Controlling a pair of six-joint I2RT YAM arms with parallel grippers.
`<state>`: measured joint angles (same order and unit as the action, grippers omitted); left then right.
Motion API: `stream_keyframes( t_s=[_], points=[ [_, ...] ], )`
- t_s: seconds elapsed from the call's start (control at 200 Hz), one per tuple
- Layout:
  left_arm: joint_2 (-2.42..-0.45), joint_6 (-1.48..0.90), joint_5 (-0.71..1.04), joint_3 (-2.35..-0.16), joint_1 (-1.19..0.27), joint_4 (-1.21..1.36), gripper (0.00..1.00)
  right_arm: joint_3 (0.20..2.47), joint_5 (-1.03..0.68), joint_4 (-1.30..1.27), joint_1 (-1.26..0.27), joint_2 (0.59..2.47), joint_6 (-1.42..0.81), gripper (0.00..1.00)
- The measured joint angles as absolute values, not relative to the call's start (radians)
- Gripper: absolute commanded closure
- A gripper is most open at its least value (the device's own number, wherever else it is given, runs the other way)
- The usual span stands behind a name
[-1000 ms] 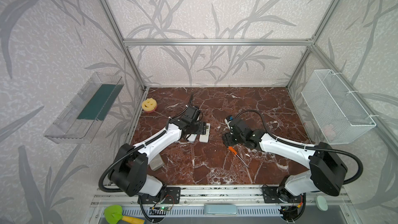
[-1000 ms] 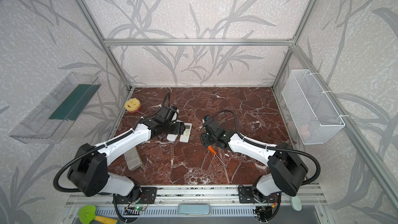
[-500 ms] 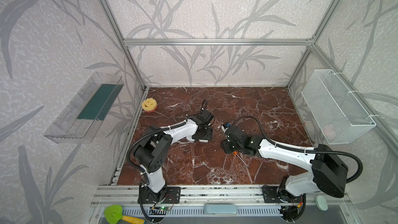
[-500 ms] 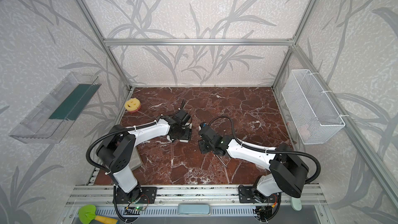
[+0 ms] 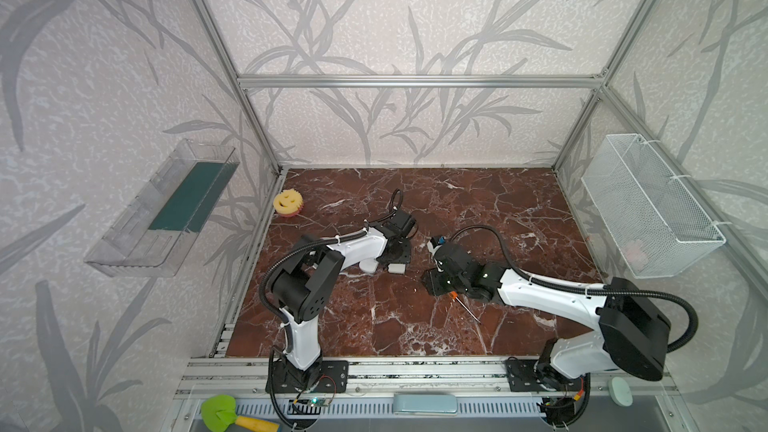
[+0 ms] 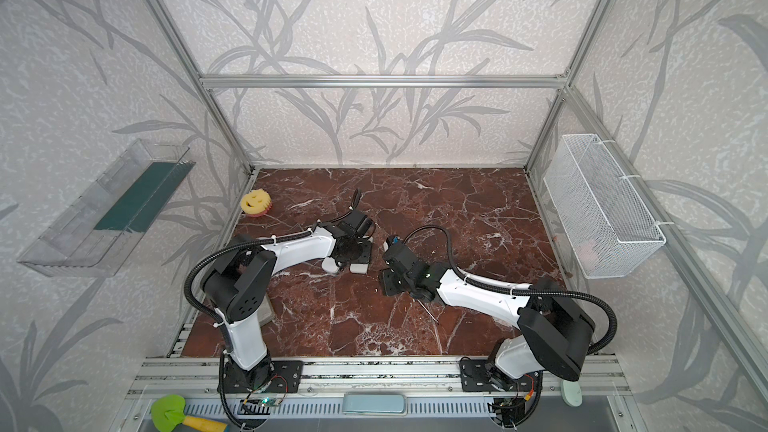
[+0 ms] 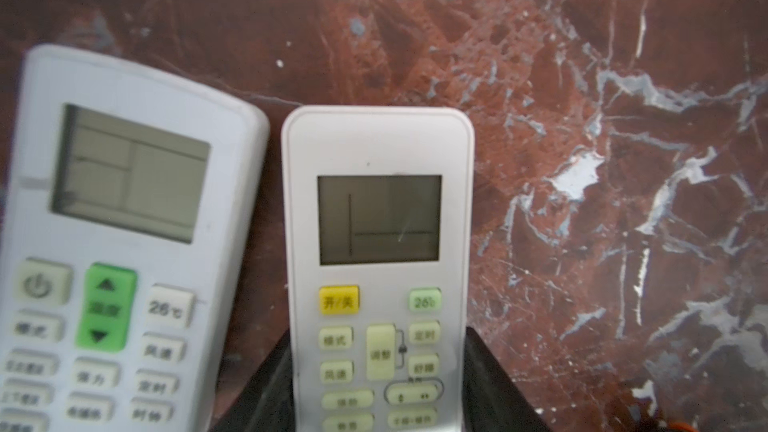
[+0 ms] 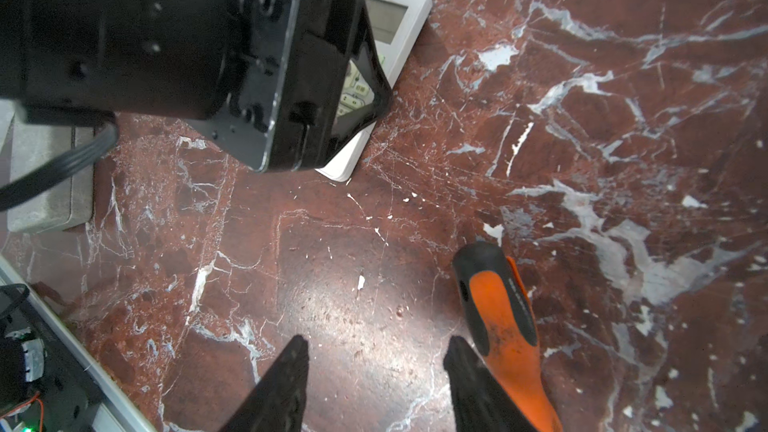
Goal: Unload the batteries from the remote control
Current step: 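Reach the left gripper to the smaller remote while the right gripper moves toward the screwdriver, then grasp the smaller white remote with the left gripper and lift it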
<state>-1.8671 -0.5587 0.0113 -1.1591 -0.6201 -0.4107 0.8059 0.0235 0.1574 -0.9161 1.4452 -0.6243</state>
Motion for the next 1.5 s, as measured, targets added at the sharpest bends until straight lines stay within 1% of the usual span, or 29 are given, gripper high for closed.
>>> stream_keyframes(
  t_s=[0.145,0.26,0.365,0.53,0.755,1.105,1.264,1.354,1.499],
  points=[
    [-1.863,-0.569,0.027,-1.159,-0.62,-0.41,0.58,0.75,0.015,0.099,-0.909,1.435,-0.689,0.43],
    [-1.845,-0.581,0.036,-1.156,-0.62,-0.41,0.6,0.672,0.011,0.032,-0.896,1.37,-0.751,0.42],
    [-1.793,-0.596,0.05,-1.144,-0.62,-0.409,0.61,0.624,0.01,-0.029,-0.878,1.298,-0.8,0.41],
    [-1.692,-0.632,0.084,-1.139,-0.62,-0.407,0.61,0.612,-0.009,-0.115,-0.872,1.25,-0.832,0.39],
    [-1.578,-0.722,0.16,-1.11,-0.621,-0.362,0.64,0.612,-0.081,-0.227,-0.871,1.251,-0.847,0.36],
    [-1.503,-0.81,0.22,-1.05,-0.629,-0.326,0.66,0.644,-0.113,-0.287,-0.872,1.327,-0.86,0.37],
    [-1.47,-0.836,0.229,-1.03,-0.635,-0.316,0.67,0.682,-0.114,-0.287,-0.872,1.37,-0.863,0.41],
    [-1.461,-0.847,0.232,-1.029,-0.636,-0.31,0.67,0.701,-0.115,-0.289,-0.872,1.386,-0.862,0.47],
    [-1.455,-0.857,0.236,-1.029,-0.641,-0.298,0.67,0.724,-0.123,-0.302,-0.872,1.416,-0.86,0.62]
  ],
)
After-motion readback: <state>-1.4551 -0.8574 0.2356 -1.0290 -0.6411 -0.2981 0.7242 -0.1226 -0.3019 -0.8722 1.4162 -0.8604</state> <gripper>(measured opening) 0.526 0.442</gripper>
